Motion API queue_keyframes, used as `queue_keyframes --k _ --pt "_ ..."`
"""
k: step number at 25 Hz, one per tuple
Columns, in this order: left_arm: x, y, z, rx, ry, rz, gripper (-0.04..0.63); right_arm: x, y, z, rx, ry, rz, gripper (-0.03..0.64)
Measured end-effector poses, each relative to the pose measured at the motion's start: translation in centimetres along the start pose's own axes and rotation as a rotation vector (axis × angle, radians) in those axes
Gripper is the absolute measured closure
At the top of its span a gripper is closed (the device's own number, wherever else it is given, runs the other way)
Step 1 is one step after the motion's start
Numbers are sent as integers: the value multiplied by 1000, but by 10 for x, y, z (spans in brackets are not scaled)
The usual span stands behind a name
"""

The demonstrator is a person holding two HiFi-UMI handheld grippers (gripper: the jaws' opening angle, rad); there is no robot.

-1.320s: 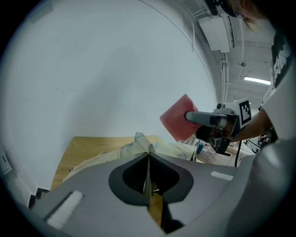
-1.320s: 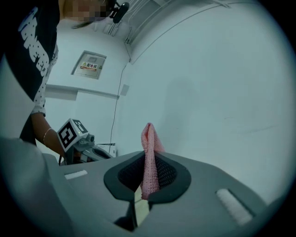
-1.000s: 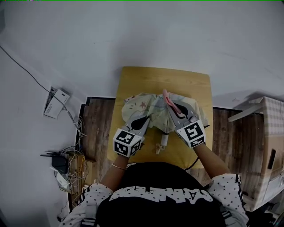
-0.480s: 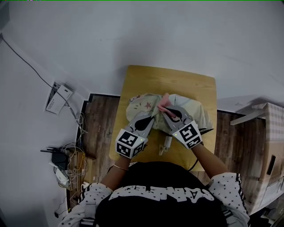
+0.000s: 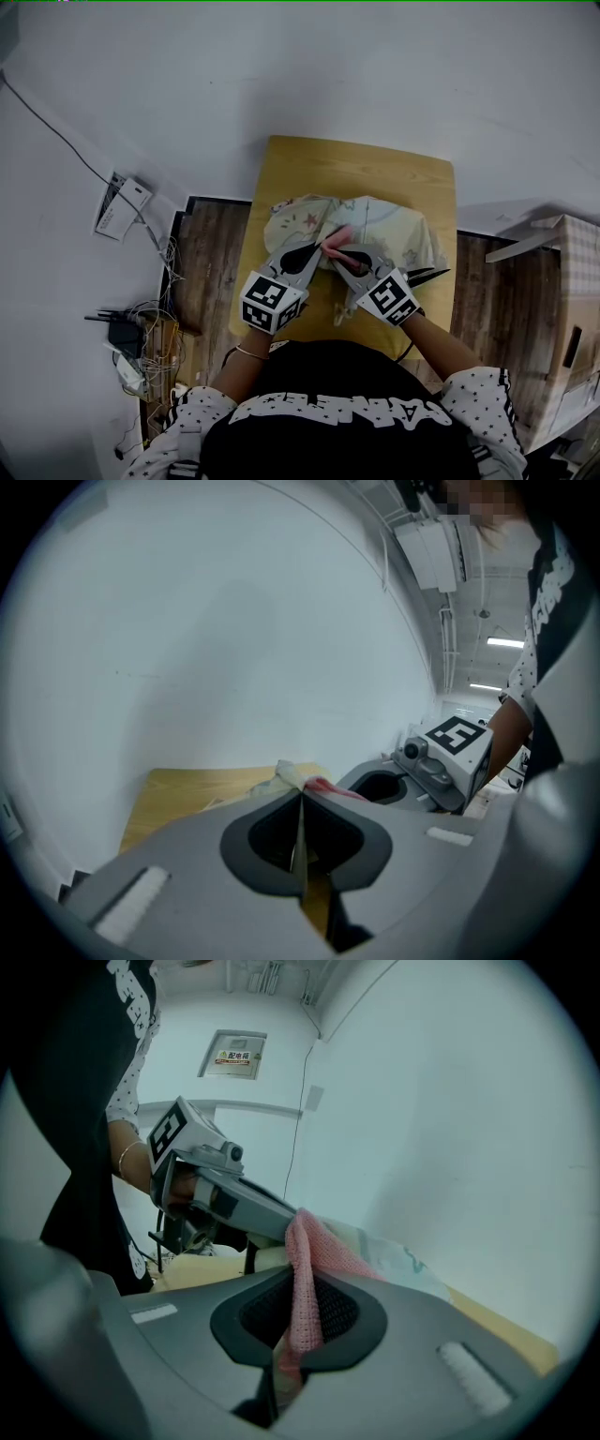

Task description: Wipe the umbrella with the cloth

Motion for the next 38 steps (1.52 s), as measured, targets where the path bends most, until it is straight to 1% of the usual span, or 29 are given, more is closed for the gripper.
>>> queue_keyframes --k 12,16,19,22,24,27,29,31,34,36,38 --pt "-1 2 4 15 -6 13 594 -21 48 0 115 45 -16 586" --pt "0 -1 1 10 -11 9 594 -15 53 12 147 29 -41 586" --pt "0 -1 2 9 -11 10 594 -2 44 26 138 0 -49 586" --pt "-2 1 1 9 -8 15 594 16 26 40 103 -54 -43 586" --pt "-2 2 1 9 -6 18 594 31 9 48 62 -105 -51 586" --pt "-4 3 3 12 0 20 594 48 -21 58 -22 -154 -65 586" --pt "-4 3 3 13 -2 21 594 51 -46 62 -96 -162 -42 586" --pt "-3 3 3 11 -6 23 594 49 -70 65 -168 -155 -21 586" --pt "-3 2 3 8 -6 22 594 38 -100 63 -260 -106 2 586" --pt "-3 2 3 8 -8 24 594 30 -114 59 -296 -79 0 586" --pt "-3 1 3 8 -11 28 594 22 -120 52 -304 -47 3 586"
Point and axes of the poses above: the fingertips, and each gripper's own axes: z backward along the fingers, y to its left, x out of its top, the point moved 4 cm from there along z, backward along the fingers, and after that the axes turned 3 degrees about y, right-handed, at the moved point
